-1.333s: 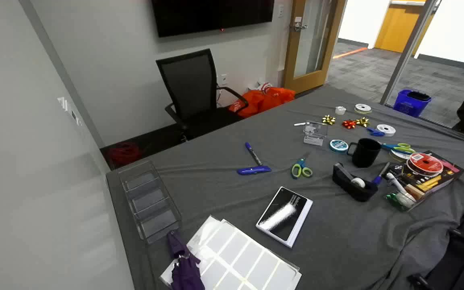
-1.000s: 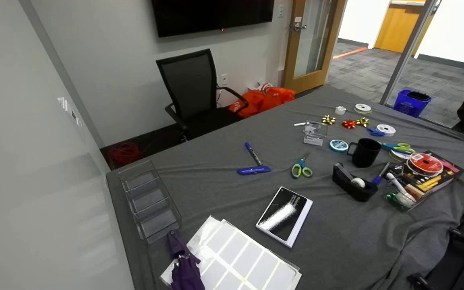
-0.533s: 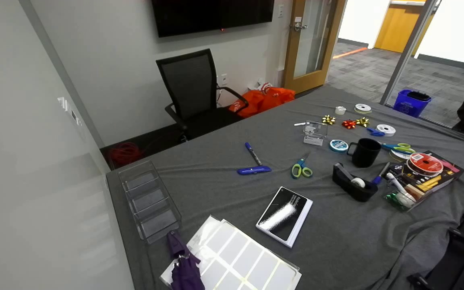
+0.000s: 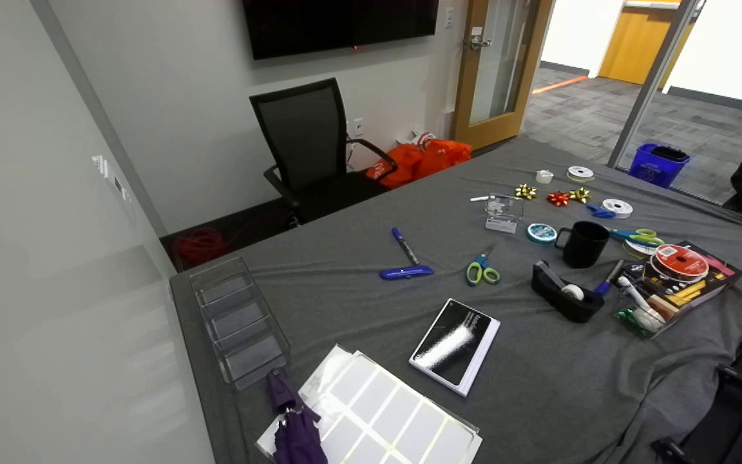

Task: Pick up the marker and put it into the black cup

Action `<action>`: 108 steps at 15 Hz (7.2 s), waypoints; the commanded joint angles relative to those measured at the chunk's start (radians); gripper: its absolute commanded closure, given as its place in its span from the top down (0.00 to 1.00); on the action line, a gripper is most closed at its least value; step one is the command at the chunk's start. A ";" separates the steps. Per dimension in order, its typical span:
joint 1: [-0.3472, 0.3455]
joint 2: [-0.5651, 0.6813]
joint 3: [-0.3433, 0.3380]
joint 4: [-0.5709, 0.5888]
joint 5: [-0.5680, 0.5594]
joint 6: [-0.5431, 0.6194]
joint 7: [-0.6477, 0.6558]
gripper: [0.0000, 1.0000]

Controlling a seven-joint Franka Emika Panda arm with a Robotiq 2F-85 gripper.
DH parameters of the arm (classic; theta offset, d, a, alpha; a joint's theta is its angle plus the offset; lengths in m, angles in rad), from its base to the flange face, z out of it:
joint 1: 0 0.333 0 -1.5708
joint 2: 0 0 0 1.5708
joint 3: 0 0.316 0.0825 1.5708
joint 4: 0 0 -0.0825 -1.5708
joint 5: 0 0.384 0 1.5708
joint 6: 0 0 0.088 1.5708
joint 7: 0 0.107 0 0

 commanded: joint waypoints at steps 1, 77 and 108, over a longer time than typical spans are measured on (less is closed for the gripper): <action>-0.010 0.002 0.006 0.003 0.007 -0.004 -0.007 1.00; -0.106 0.966 -0.336 -0.174 0.360 0.958 -0.838 0.76; -0.064 1.199 -0.234 -0.091 1.042 1.076 -1.381 0.41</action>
